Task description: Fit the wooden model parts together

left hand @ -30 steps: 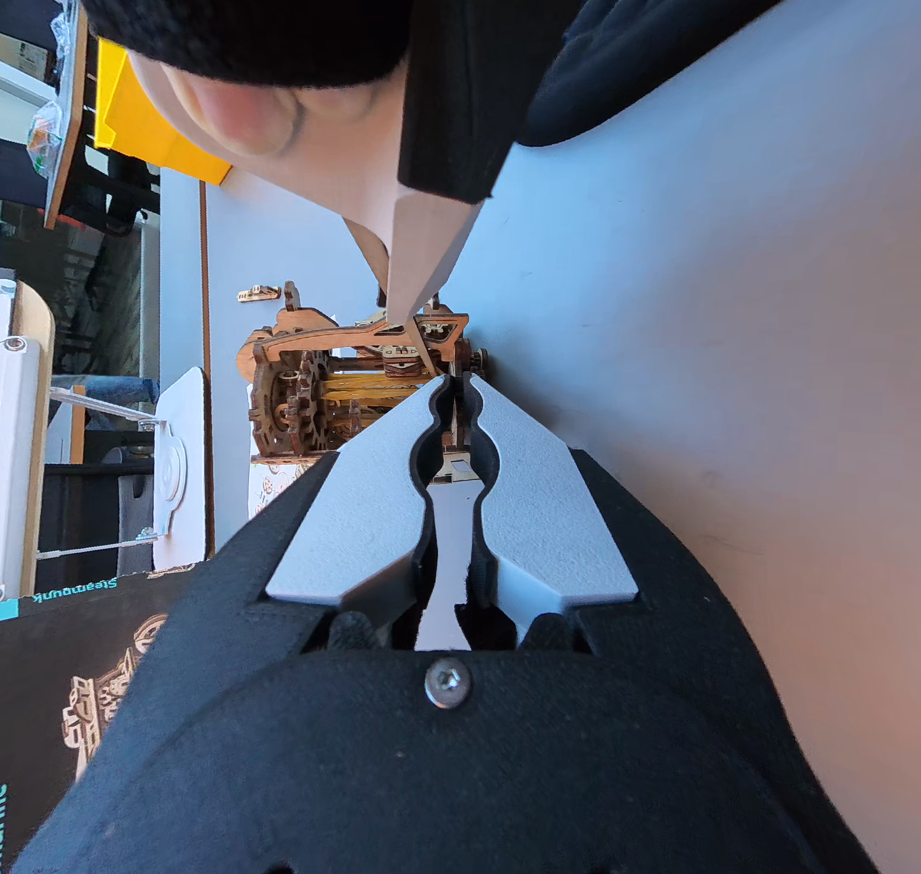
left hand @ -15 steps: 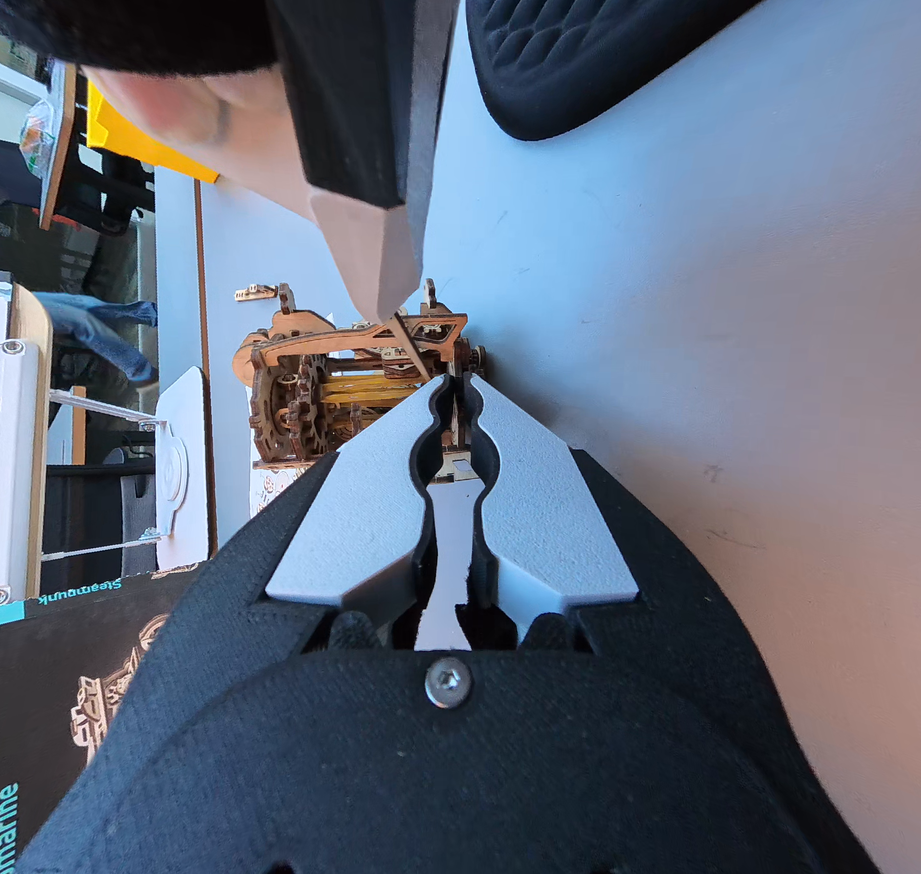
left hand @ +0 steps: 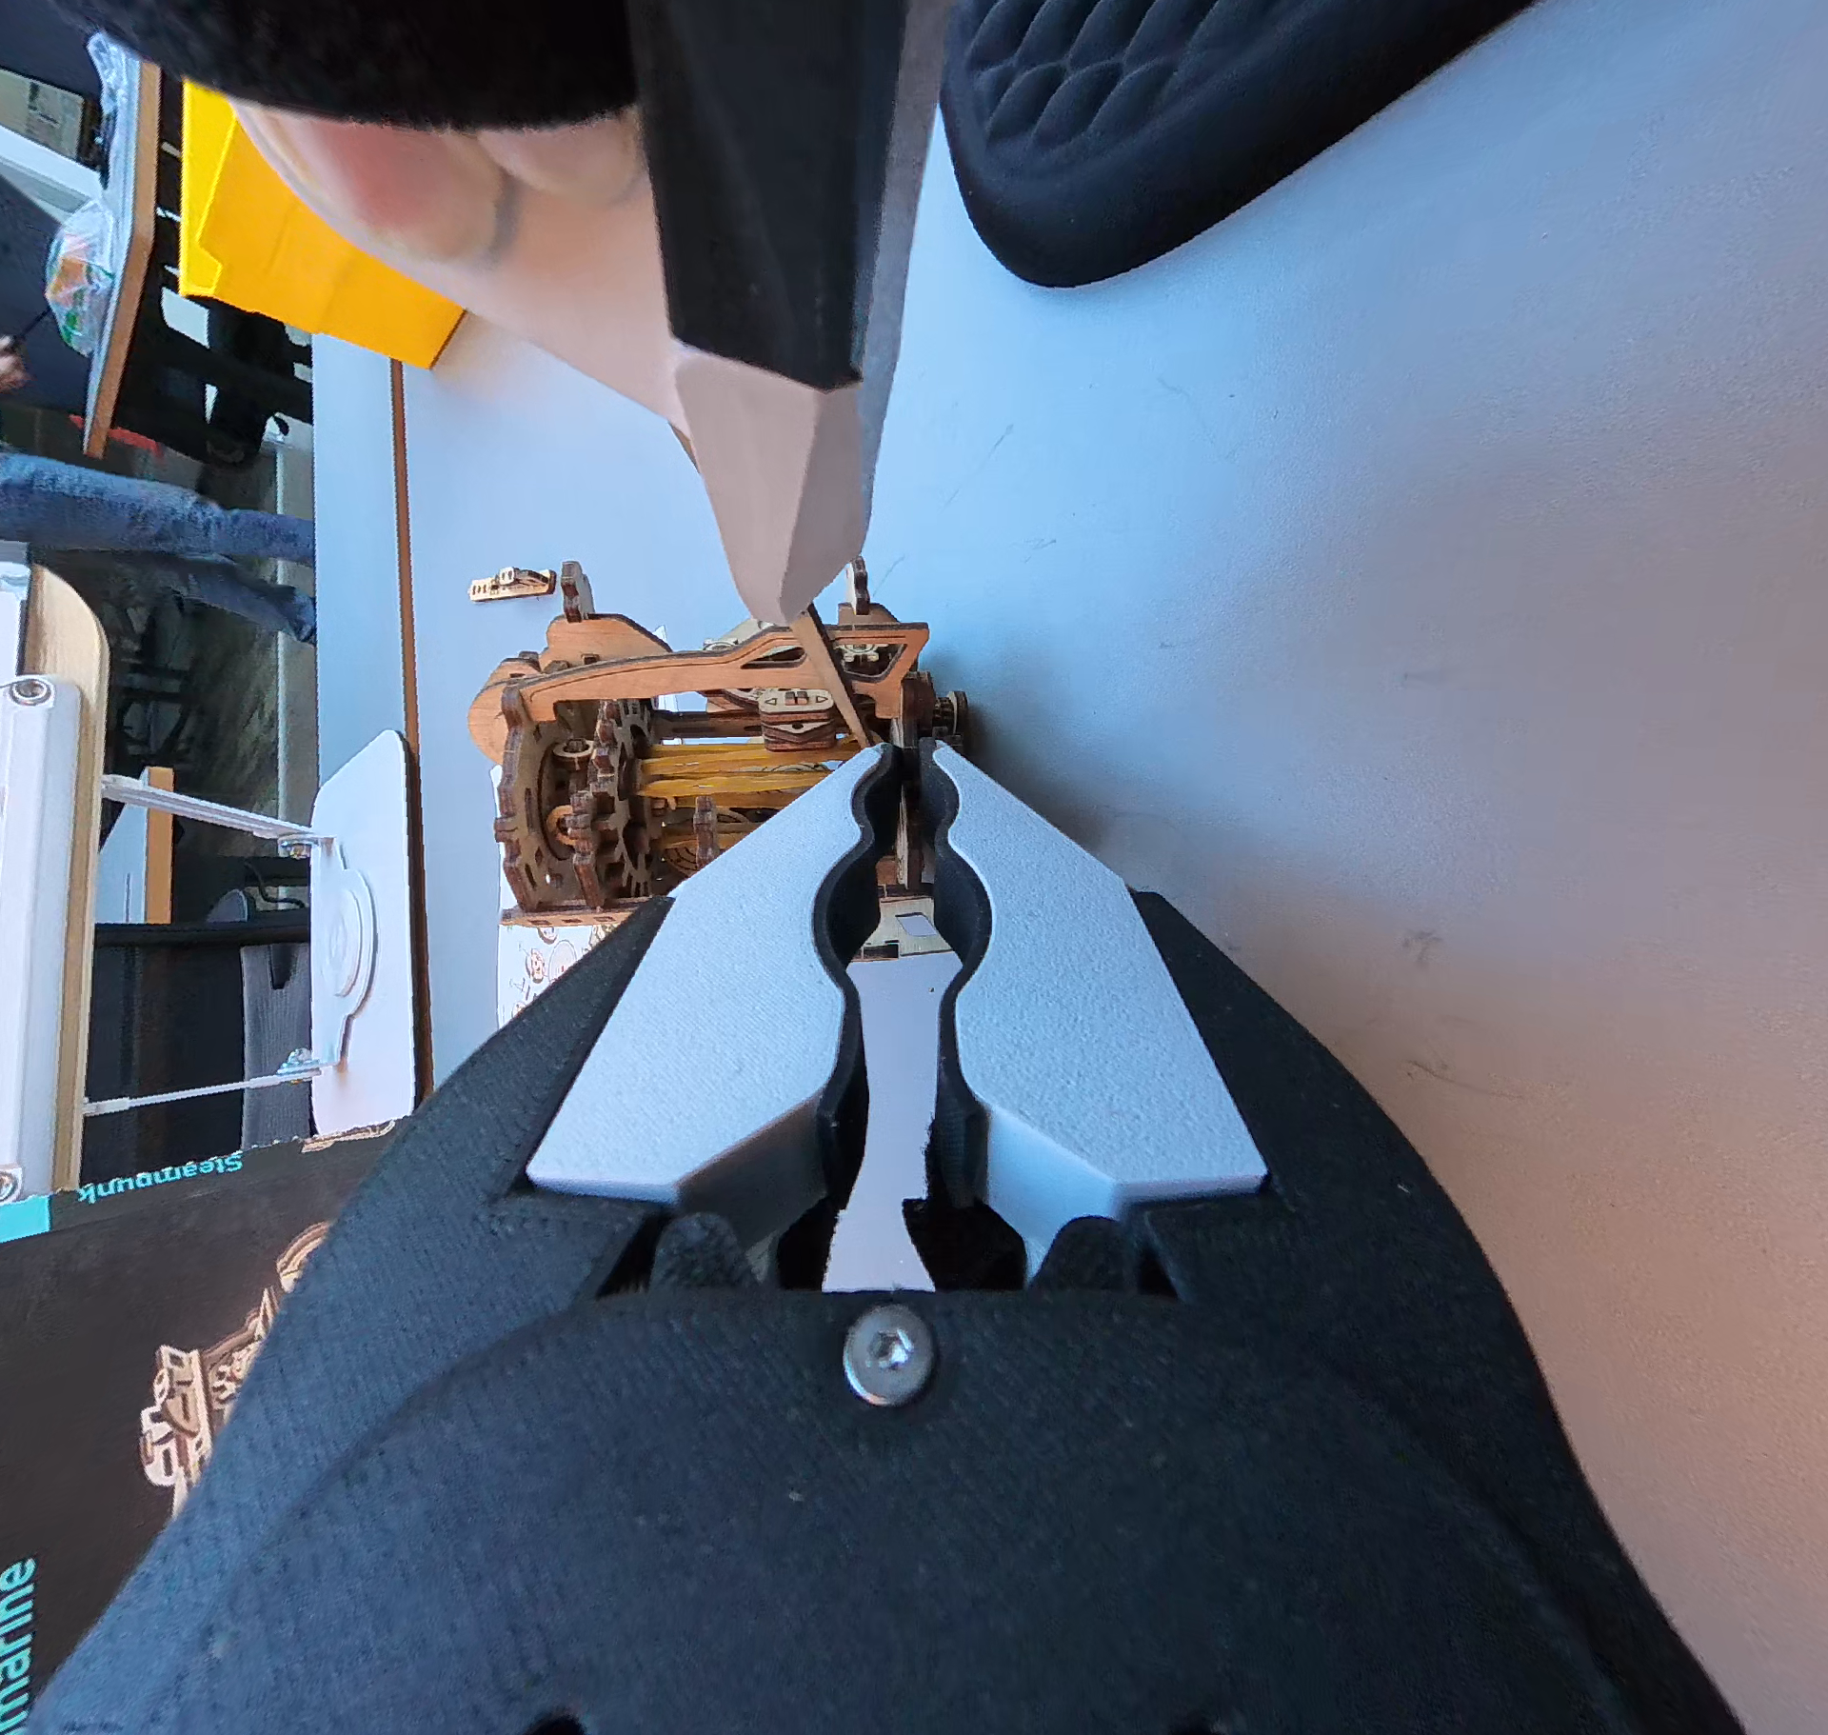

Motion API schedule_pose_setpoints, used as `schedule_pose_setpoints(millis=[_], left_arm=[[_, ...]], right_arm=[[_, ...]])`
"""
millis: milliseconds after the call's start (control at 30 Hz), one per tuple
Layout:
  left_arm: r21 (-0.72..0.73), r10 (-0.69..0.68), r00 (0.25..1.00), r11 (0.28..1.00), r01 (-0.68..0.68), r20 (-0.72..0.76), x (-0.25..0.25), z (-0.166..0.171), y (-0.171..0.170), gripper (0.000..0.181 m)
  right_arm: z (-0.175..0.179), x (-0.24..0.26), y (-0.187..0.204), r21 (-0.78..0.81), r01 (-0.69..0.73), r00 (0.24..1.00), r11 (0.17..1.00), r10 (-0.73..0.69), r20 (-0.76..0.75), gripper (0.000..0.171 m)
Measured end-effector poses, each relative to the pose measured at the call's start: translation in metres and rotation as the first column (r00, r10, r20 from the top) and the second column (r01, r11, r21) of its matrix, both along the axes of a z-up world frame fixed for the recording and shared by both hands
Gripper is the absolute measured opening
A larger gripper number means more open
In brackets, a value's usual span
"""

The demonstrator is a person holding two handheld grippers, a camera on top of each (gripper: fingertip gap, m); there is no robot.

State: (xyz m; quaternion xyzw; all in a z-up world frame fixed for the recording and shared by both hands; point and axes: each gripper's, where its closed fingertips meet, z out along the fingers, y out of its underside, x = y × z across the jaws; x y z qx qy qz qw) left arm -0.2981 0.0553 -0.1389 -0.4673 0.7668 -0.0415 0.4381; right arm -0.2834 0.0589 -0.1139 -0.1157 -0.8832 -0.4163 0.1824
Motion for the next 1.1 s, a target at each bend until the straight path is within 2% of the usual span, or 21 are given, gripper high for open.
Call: schedule_pose_setpoints(millis=[400, 733, 933, 1100], left_arm=[[0.006, -0.01, 1.0, 1.0, 0.01, -0.008, 0.002, 0.002, 0.002, 0.001], [0.02, -0.013, 1.0, 1.0, 0.013, -0.017, 0.002, 0.004, 0.004, 0.001], [0.019, -0.012, 1.0, 1.0, 0.012, -0.016, 0.001, 0.006, 0.006, 0.001], [0.028, -0.019, 1.0, 0.999, 0.019, -0.02, 0.0, 0.007, 0.006, 0.001]], right_arm=[[0.0, -0.003, -0.002, -0.004, -0.119, 0.982, 0.993, 0.118, 0.148, 0.001], [0.001, -0.005, 0.0, 0.08, -0.249, 0.936, 0.965, 0.219, 0.275, 0.001], [0.004, -0.007, 0.003, 0.079, -0.263, 0.926, 0.962, 0.228, 0.302, 0.002], [0.009, -0.009, 0.006, 0.078, -0.244, 0.939, 0.967, 0.216, 0.267, 0.002]])
